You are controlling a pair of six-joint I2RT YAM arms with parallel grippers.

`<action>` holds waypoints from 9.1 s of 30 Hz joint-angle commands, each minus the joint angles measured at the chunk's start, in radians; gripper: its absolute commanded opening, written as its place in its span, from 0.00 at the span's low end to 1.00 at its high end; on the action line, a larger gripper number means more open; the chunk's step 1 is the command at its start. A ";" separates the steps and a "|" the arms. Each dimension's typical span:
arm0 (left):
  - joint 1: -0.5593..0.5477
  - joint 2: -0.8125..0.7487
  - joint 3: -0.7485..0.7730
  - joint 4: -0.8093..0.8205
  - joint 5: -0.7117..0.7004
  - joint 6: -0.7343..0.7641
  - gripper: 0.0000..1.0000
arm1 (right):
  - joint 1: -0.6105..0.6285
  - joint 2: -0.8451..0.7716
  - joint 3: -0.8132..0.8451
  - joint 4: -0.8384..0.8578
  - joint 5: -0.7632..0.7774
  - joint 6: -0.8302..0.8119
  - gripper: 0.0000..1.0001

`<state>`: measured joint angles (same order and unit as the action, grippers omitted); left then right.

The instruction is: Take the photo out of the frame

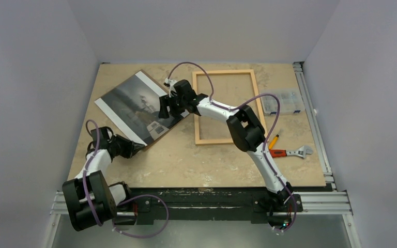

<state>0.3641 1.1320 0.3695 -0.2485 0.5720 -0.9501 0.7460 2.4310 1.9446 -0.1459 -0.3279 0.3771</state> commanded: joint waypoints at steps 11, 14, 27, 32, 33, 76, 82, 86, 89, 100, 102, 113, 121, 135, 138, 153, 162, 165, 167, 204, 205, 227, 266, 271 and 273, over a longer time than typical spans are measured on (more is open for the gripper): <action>0.002 -0.009 0.175 -0.291 0.062 -0.036 0.00 | 0.124 -0.397 -0.316 0.033 0.161 -0.606 0.85; 0.002 -0.025 0.190 -0.329 0.068 -0.025 0.00 | 0.200 -0.471 -0.471 0.169 0.257 -0.812 0.85; 0.002 -0.110 0.229 -0.426 0.118 -0.037 0.00 | 0.313 -0.545 -0.691 0.426 0.237 -0.962 0.80; 0.002 -0.171 0.245 -0.462 0.135 -0.048 0.00 | 0.346 -0.545 -0.770 0.553 0.261 -1.033 0.75; 0.002 -0.183 0.250 -0.473 0.136 -0.046 0.00 | 0.349 -0.541 -0.775 0.569 0.271 -1.045 0.74; 0.001 -0.356 0.441 -0.448 0.157 0.011 0.63 | 0.405 -0.615 -0.615 0.174 0.229 -1.245 0.00; 0.002 -0.395 0.593 -0.528 0.025 0.136 0.69 | 0.405 -0.691 -0.578 -0.048 0.220 -1.291 0.00; 0.002 -0.416 0.662 -0.562 -0.049 0.201 0.69 | 0.405 -0.766 -0.574 -0.170 0.225 -1.293 0.00; 0.002 -0.418 0.689 -0.576 -0.089 0.233 0.69 | 0.404 -0.837 -0.579 -0.240 0.227 -1.272 0.00; 0.000 -0.401 0.682 -0.552 -0.064 0.249 0.69 | 0.406 -1.123 -0.646 -0.367 0.342 -1.182 0.00; -0.007 -0.398 0.677 -0.552 -0.061 0.258 0.69 | 0.406 -1.182 -0.644 -0.409 0.357 -1.162 0.00; -0.036 -0.448 0.589 -0.541 -0.089 0.291 0.68 | 0.405 -1.483 -0.617 -0.588 0.361 -1.219 0.00; -0.036 -0.463 0.614 -0.553 -0.127 0.294 0.68 | 0.406 -1.377 -0.510 -0.382 0.500 -1.292 0.00; -0.037 -0.486 0.591 -0.594 -0.182 0.306 0.68 | 0.225 -0.792 0.027 -0.082 0.459 -1.418 0.00; -0.039 -0.488 0.578 -0.592 -0.166 0.303 0.67 | 0.216 -0.672 0.177 -0.085 0.437 -1.482 0.00; -0.051 -0.480 0.604 -0.635 -0.320 0.331 0.66 | 0.213 -0.606 -0.109 0.109 0.312 -1.542 0.00; -0.051 -0.502 0.560 -0.649 -0.339 0.342 0.66 | 0.254 -0.580 -0.625 0.479 0.109 -1.578 0.00; -0.050 -0.487 0.555 -0.624 -0.330 0.330 0.67 | 0.285 -0.536 -0.676 0.528 0.103 -1.584 0.00; -0.050 -0.461 0.540 -0.580 -0.293 0.307 0.67 | 0.298 -0.500 -0.676 0.530 0.097 -1.591 0.00; -0.018 -0.218 0.501 -0.318 -0.165 0.280 0.66 | 0.294 -0.323 -0.583 0.431 -0.185 -1.771 0.00; -0.017 -0.216 0.498 -0.314 -0.161 0.276 0.66 | 0.287 -0.315 -0.587 0.436 -0.185 -1.783 0.00; -0.016 -0.185 0.458 -0.267 -0.108 0.258 0.64 | 0.215 -0.242 -0.369 0.013 -0.484 -2.226 0.00; 0.012 -0.179 0.413 -0.202 -0.051 0.218 0.63 | 0.169 -0.294 -0.535 0.399 -0.329 -1.980 0.98; 0.021 -0.198 0.444 -0.239 -0.077 0.250 0.63 | 0.215 -0.404 -0.597 0.339 -0.296 -1.773 0.99; 0.026 -0.198 0.463 -0.261 -0.074 0.274 0.63 | 0.251 -0.467 -0.703 0.373 -0.246 -1.700 0.99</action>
<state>0.3740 0.9562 0.7872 -0.5007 0.4942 -0.7181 0.9394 2.1044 1.3674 0.2165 -0.6399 -1.5154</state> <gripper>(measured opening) 0.630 0.984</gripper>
